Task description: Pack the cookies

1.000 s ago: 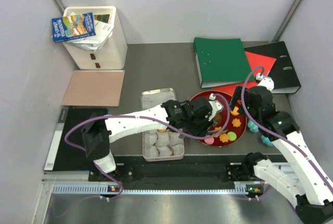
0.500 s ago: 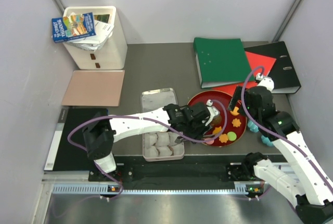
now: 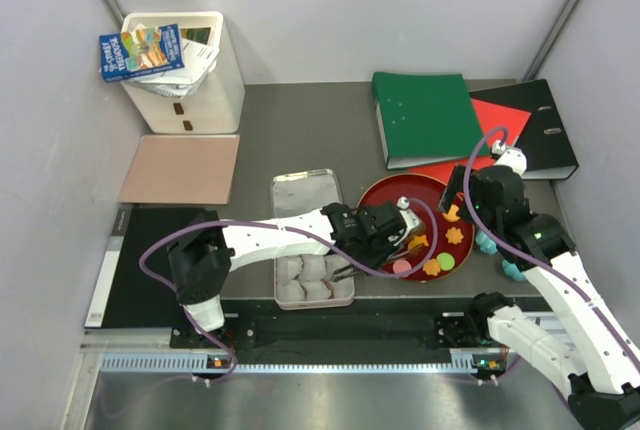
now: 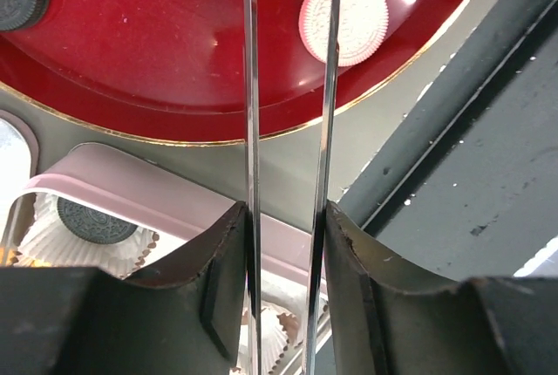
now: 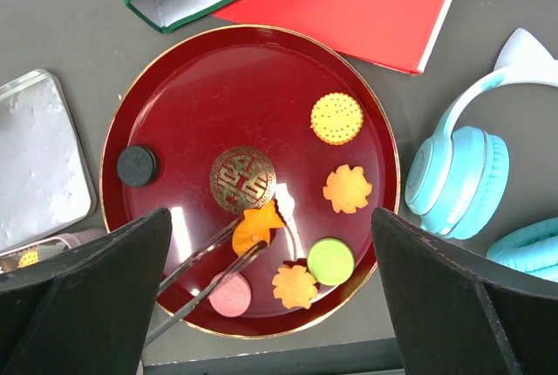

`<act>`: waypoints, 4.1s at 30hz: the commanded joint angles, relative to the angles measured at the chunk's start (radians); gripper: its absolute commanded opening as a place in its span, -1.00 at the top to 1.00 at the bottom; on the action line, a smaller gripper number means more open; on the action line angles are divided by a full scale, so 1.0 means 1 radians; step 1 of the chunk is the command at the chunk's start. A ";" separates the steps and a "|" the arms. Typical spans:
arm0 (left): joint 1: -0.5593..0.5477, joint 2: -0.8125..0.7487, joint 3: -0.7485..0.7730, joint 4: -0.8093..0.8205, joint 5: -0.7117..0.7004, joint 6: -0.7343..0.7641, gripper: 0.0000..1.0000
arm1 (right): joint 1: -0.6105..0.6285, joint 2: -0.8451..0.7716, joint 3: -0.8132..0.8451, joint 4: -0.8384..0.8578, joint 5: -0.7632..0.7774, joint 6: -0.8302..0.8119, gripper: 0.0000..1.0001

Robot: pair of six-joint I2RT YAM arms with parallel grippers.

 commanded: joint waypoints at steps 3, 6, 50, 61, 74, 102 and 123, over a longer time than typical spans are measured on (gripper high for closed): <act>-0.001 -0.071 0.033 -0.020 -0.124 0.012 0.28 | -0.011 -0.007 0.015 0.019 0.017 -0.008 -0.93; 0.002 -0.120 0.054 -0.058 -0.197 0.006 0.31 | -0.009 -0.002 0.014 0.028 0.010 -0.008 -0.93; 0.000 -0.666 0.032 -0.828 -0.070 -0.281 0.41 | -0.009 0.120 -0.051 0.180 -0.108 0.038 -0.92; 0.000 -0.705 -0.035 -0.854 -0.107 -0.336 0.40 | -0.009 0.140 -0.060 0.197 -0.122 0.036 -0.91; 0.000 -0.674 -0.110 -0.854 -0.165 -0.361 0.25 | -0.011 0.133 -0.066 0.183 -0.118 0.035 -0.91; 0.000 -0.452 0.096 -0.466 -0.253 -0.181 -0.13 | -0.009 0.084 -0.049 0.131 -0.072 0.032 -0.92; 0.011 0.121 0.338 0.029 -0.185 0.012 -0.25 | -0.011 -0.062 0.028 0.010 -0.025 0.049 -0.93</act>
